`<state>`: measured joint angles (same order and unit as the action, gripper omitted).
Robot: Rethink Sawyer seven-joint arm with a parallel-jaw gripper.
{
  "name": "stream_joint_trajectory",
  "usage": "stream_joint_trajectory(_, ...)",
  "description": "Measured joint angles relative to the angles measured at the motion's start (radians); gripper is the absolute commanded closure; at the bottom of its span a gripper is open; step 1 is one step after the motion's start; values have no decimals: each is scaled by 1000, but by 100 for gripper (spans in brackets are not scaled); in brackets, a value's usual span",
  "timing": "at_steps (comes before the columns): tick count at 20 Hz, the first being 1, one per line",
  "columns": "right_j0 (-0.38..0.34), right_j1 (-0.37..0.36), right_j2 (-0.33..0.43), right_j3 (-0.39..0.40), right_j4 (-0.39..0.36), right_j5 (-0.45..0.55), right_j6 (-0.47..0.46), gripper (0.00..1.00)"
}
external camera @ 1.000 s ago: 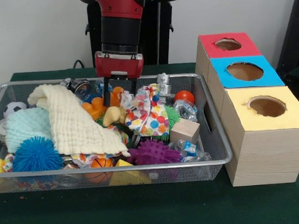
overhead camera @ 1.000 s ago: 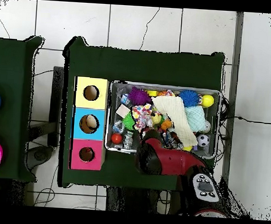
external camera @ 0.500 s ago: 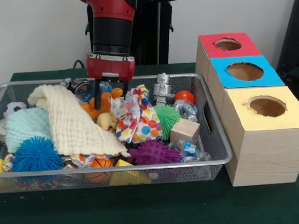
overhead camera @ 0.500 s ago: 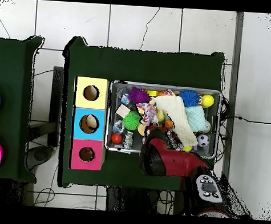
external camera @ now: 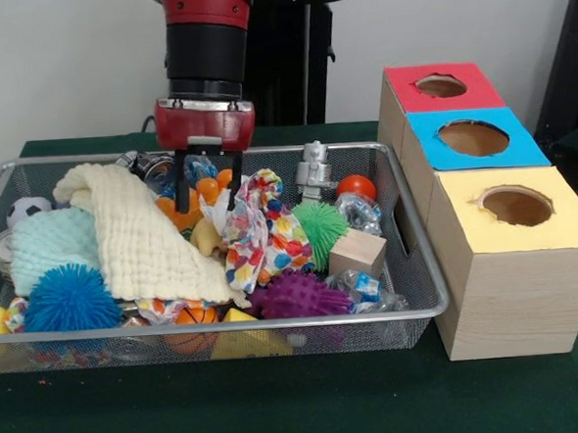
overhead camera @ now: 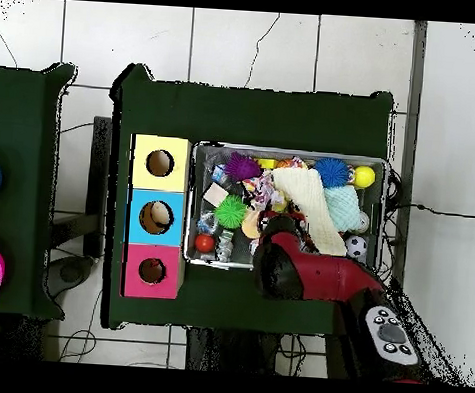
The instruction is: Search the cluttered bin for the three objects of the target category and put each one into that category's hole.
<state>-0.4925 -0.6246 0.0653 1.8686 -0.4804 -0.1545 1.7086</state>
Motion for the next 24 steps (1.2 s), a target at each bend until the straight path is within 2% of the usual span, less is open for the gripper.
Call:
stream_joint_trajectory(5,-45,3,77,-6,0,76,0,0)
stream_joint_trajectory(12,-15,40,116,-23,4,75,0,0)
stream_joint_trajectory(18,18,73,154,-25,37,75,0,0)
stream_joint_trajectory(24,13,63,177,-21,53,75,0,0)
